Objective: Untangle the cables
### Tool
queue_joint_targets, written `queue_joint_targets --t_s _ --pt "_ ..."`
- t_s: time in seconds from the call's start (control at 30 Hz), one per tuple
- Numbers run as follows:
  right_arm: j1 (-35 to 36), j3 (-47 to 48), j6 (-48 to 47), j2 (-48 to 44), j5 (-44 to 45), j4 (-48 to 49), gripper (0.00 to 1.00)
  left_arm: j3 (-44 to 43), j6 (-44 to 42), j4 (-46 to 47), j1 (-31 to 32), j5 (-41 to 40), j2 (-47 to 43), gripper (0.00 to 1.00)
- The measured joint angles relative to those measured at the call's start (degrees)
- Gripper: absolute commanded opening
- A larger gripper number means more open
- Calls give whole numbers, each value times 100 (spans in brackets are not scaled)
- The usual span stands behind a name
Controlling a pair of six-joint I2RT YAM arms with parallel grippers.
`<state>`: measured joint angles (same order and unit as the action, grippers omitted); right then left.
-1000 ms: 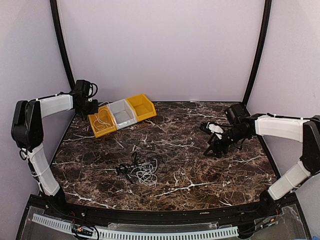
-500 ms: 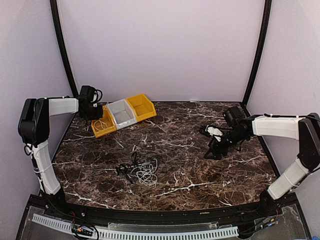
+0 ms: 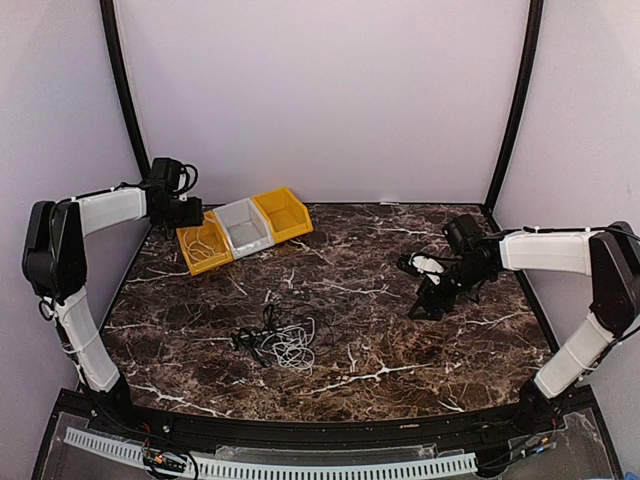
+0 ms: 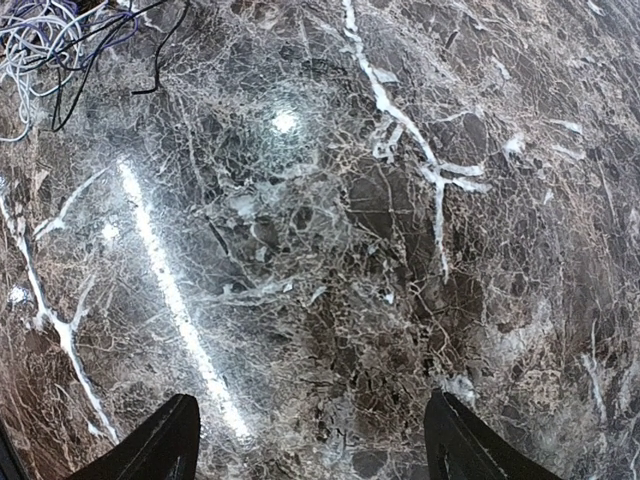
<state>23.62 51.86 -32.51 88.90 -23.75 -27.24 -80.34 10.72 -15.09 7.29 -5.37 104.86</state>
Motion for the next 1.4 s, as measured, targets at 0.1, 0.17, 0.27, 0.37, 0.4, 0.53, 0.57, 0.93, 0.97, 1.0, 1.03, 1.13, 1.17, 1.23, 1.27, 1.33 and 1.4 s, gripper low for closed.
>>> queue_joint_targets --t_s 0.1,0.17,0.27,0.37,0.4,0.53,0.57,0.93,0.97,1.0,1.03,1.13,1.17,1.23,1.27,1.33,1.4 --pt "0 2 0 11 2 -4 79 -7 2 33 -4 76 -227 62" --pt "0 2 -2 11 2 -2 79 -13 33 101 -13 175 -299 62" --pt "0 2 -2 9 4 -2 79 -105 177 155 -44 291 -280 60" --pt "0 2 -4 9 7 -2 79 -295 372 184 -50 533 -155 56" --pt "0 2 -4 9 7 -2 79 -310 474 219 -63 640 -122 52" --pt "0 2 -13 9 7 -2 79 -310 752 216 -59 975 -39 45" --pt "0 2 -22 9 7 -2 79 -310 767 195 -26 1019 -35 45" --pt "0 2 -22 -107 -20 2 77 74 -118 4 1884 914 -916 48" --pt "0 2 -20 -116 -26 7 76 232 -157 4 2090 940 -1110 48" --pt "0 2 -13 -127 -42 11 75 442 -216 -2 2262 975 -1318 48" --pt "0 11 4 -142 -70 9 74 669 -254 -24 2433 1021 -1541 47" --pt "13 136 24 -225 -247 -2 72 1303 -304 -107 2876 1097 -2076 42" --pt "37 225 15 -262 -319 -9 71 1497 -299 -144 3023 1128 -2225 39" --pt "155 439 -11 -339 -413 -11 69 1895 -264 -208 3322 1215 -2492 36" --pt "249 575 -33 -372 -457 -13 68 2081 -240 -260 3467 1255 -2612 35" --pt "452 848 -79 -396 -522 -13 66 2411 -107 -341 3740 1355 -2809 35" --pt "695 1156 -122 -396 -608 2 65 2682 37 -396 3930 1416 -2935 38"
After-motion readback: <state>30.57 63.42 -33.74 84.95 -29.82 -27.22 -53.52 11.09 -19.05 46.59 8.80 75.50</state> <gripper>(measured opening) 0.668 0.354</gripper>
